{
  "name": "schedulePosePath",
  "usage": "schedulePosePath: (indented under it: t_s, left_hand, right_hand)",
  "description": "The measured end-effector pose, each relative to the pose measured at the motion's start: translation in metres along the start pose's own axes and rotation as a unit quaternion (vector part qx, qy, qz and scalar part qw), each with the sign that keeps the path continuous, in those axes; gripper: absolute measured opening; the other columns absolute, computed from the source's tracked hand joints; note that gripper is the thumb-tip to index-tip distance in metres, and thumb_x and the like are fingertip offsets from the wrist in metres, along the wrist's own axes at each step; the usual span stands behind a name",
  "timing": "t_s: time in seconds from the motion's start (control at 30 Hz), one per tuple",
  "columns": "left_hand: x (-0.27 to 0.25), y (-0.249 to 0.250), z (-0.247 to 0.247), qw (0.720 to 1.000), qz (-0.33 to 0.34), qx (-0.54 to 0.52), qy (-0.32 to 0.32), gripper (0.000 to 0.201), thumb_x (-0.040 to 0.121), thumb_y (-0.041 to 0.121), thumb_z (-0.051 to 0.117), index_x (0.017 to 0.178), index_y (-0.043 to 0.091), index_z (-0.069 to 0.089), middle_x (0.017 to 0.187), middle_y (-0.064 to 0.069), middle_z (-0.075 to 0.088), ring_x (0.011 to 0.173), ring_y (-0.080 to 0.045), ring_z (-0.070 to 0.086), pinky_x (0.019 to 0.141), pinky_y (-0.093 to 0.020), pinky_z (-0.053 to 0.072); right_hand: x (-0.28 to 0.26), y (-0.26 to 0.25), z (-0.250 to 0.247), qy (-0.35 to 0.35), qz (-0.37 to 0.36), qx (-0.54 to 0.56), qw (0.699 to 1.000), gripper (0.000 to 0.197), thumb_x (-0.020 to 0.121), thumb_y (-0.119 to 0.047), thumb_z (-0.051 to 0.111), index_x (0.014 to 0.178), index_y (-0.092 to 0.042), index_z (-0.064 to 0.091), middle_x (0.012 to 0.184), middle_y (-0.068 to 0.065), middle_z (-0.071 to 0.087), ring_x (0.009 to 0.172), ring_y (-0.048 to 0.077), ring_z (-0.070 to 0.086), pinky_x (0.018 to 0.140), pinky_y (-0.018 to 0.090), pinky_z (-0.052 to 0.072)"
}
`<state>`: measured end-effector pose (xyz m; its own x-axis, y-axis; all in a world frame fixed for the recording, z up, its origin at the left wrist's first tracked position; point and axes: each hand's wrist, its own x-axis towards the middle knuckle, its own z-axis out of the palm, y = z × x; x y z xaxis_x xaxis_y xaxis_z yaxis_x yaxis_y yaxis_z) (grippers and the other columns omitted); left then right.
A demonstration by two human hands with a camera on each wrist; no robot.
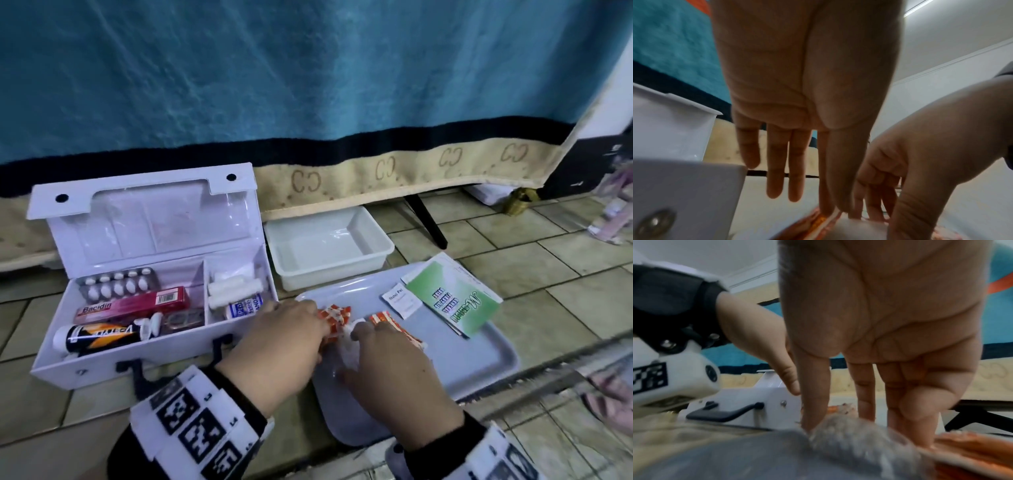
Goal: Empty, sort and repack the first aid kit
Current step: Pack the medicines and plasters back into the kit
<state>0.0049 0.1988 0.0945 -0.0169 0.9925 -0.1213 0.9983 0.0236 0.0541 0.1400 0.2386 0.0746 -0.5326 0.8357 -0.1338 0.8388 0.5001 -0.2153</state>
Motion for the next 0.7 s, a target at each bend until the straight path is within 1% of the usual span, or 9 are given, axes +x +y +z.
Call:
schedulePosePath:
  t_s: [0.13,0.2,0.27,0.3,0.37,0.4,0.43,0.6,0.7]
  left_hand:
    - [-0.001,0.005,0.011,0.999,-0.036,0.011,-0.019,0.029,0.091,0.02,0.047,0.118,0.027,0.056,0.128,0.005,0.046,0.125,-0.019,0.041,0.1,-0.039,0.022]
    - [0.0,0.005,0.012,0.999,-0.045,-0.001,-0.026,0.032,0.092,0.018,0.045,0.121,0.029,0.053,0.125,0.004,0.046,0.124,-0.02,0.043,0.102,-0.037,0.021]
    - [0.002,0.005,0.015,0.999,-0.044,-0.011,-0.027,0.036,0.092,0.017,0.044,0.125,0.03,0.051,0.126,0.004,0.045,0.124,-0.02,0.043,0.102,-0.035,0.022]
    - [0.002,0.004,0.016,0.999,-0.044,-0.014,-0.025,0.037,0.092,0.016,0.044,0.126,0.03,0.05,0.127,0.004,0.045,0.124,-0.019,0.043,0.102,-0.035,0.023]
    - [0.004,0.002,0.021,0.999,-0.046,-0.019,-0.019,0.039,0.092,0.016,0.045,0.128,0.03,0.049,0.129,0.006,0.045,0.125,-0.018,0.043,0.102,-0.033,0.024]
    - [0.004,0.001,0.023,0.999,-0.048,-0.018,-0.016,0.039,0.091,0.016,0.046,0.127,0.03,0.05,0.129,0.007,0.046,0.124,-0.017,0.044,0.101,-0.033,0.025]
    - [0.005,0.0,0.024,0.998,-0.05,-0.017,-0.016,0.037,0.091,0.017,0.047,0.126,0.029,0.051,0.128,0.008,0.047,0.123,-0.016,0.044,0.1,-0.032,0.025]
    - [0.006,0.005,0.028,0.999,-0.028,0.008,-0.037,0.032,0.091,0.018,0.047,0.122,0.026,0.054,0.125,0.005,0.048,0.12,-0.02,0.047,0.099,-0.036,0.03]
    - [0.004,0.008,0.024,0.998,-0.018,-0.037,-0.048,0.032,0.091,0.026,0.05,0.122,0.026,0.057,0.13,0.004,0.046,0.12,-0.023,0.045,0.103,-0.036,0.032]
  right_hand:
    - [0.004,-0.003,0.009,0.018,-0.021,-0.071,0.997,0.039,0.088,-0.032,0.056,0.119,-0.016,0.042,0.12,0.009,0.053,0.112,0.025,0.054,0.084,0.034,0.048]
    - [0.004,-0.006,0.01,0.003,-0.01,-0.077,0.997,0.04,0.074,-0.034,0.072,0.103,-0.015,0.053,0.097,0.01,0.063,0.088,0.025,0.065,0.066,0.033,0.052]
    - [0.003,-0.005,0.008,0.007,-0.012,-0.066,0.998,0.042,0.051,-0.035,0.085,0.079,-0.017,0.059,0.067,0.004,0.064,0.057,0.019,0.065,0.044,0.027,0.047]
    - [0.002,-0.004,0.006,0.009,-0.014,-0.062,0.998,0.038,0.054,-0.034,0.084,0.077,-0.017,0.059,0.065,0.004,0.064,0.056,0.019,0.065,0.043,0.026,0.046]
    - [0.003,-0.002,-0.005,0.013,0.004,-0.022,1.0,0.026,0.079,-0.034,0.065,0.095,-0.016,0.057,0.089,0.007,0.067,0.082,0.024,0.067,0.063,0.03,0.05]
    - [0.005,0.003,-0.01,0.035,-0.004,-0.004,0.999,0.026,0.088,-0.034,0.052,0.105,-0.015,0.053,0.102,0.008,0.064,0.096,0.025,0.064,0.075,0.032,0.048]
    - [0.006,0.01,-0.015,0.057,-0.004,0.023,0.998,0.028,0.09,-0.034,0.045,0.11,-0.015,0.051,0.107,0.008,0.063,0.102,0.026,0.061,0.081,0.033,0.046]
    - [0.006,0.022,-0.058,0.064,0.045,0.136,0.988,0.021,0.084,-0.028,0.047,0.099,-0.017,0.056,0.093,0.006,0.064,0.089,0.027,0.057,0.071,0.03,0.043]
    - [0.011,0.018,-0.076,0.091,0.03,0.159,0.983,0.022,0.084,-0.026,0.049,0.104,-0.021,0.058,0.096,0.002,0.066,0.095,0.025,0.056,0.079,0.032,0.046]
